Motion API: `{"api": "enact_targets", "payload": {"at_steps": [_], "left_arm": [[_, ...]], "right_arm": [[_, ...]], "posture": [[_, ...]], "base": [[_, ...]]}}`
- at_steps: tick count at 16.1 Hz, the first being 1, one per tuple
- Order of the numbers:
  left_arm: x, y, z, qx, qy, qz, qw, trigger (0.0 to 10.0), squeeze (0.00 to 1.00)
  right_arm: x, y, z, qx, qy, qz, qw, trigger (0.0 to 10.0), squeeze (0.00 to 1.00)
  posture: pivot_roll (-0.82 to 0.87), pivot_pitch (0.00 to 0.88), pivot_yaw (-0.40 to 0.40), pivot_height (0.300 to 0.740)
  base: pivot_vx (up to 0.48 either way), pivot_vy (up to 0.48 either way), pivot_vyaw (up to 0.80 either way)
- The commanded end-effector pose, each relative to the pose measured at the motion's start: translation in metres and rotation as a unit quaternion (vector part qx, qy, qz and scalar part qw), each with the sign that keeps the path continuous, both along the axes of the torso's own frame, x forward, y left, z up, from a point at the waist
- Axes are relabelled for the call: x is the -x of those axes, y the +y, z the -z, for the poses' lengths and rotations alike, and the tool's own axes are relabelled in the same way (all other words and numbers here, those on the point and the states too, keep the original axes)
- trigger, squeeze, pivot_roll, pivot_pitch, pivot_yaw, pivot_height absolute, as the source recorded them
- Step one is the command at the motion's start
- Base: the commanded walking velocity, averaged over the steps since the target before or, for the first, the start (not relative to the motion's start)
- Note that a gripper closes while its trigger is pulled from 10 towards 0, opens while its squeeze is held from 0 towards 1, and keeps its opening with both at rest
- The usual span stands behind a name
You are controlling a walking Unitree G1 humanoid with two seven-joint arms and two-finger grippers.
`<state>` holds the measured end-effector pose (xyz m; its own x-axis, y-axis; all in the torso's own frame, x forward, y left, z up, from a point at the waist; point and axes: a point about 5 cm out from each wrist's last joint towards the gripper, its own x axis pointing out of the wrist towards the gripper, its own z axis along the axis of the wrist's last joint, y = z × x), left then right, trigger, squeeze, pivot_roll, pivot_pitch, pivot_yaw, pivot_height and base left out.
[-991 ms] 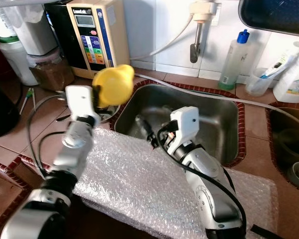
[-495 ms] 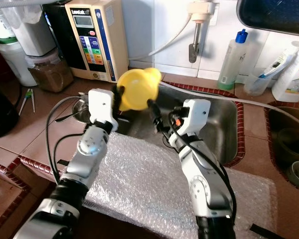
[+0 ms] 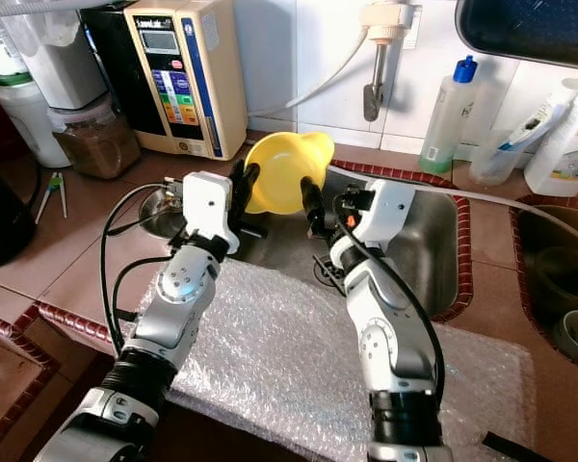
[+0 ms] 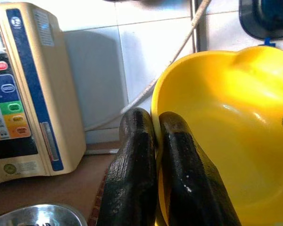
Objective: Kitchen organization
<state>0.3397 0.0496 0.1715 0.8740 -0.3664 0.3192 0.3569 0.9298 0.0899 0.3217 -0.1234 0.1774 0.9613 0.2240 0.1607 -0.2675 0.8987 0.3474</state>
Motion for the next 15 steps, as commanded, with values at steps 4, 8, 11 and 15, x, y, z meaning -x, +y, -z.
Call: {"api": "enact_targets", "payload": {"at_steps": [4, 8, 11, 15], "left_arm": [[0.004, -0.005, -0.005, -0.018, -0.030, 0.032, 0.999, 0.0, 0.00], [0.004, -0.001, -0.004, -0.023, -0.033, 0.042, 0.998, 0.0, 0.00], [0.007, 0.004, 0.002, -0.028, -0.027, 0.038, 0.999, 0.0, 0.00], [0.010, 0.008, 0.003, -0.026, -0.032, 0.029, 0.999, 0.0, 0.00]], "right_arm": [[-0.005, -0.007, 0.004, 0.000, 0.019, 0.008, 1.000, 0.0, 0.00], [-0.003, -0.006, 0.012, -0.008, 0.037, -0.003, 0.999, 0.0, 0.00], [-0.001, -0.010, 0.020, -0.012, 0.057, -0.006, 0.998, 0.0, 0.00], [0.000, -0.010, 0.025, -0.015, 0.076, -0.012, 0.997, 0.0, 0.00]], "posture": [[-0.15, 0.000, 0.085, 0.740], [-0.15, 0.000, 0.088, 0.740], [-0.15, 0.000, 0.082, 0.740], [-0.14, 0.000, 0.078, 0.740]], "base": [[0.000, 0.000, 0.00], [0.000, 0.000, 0.00], [0.000, 0.000, 0.00], [0.000, 0.000, 0.00]]}}
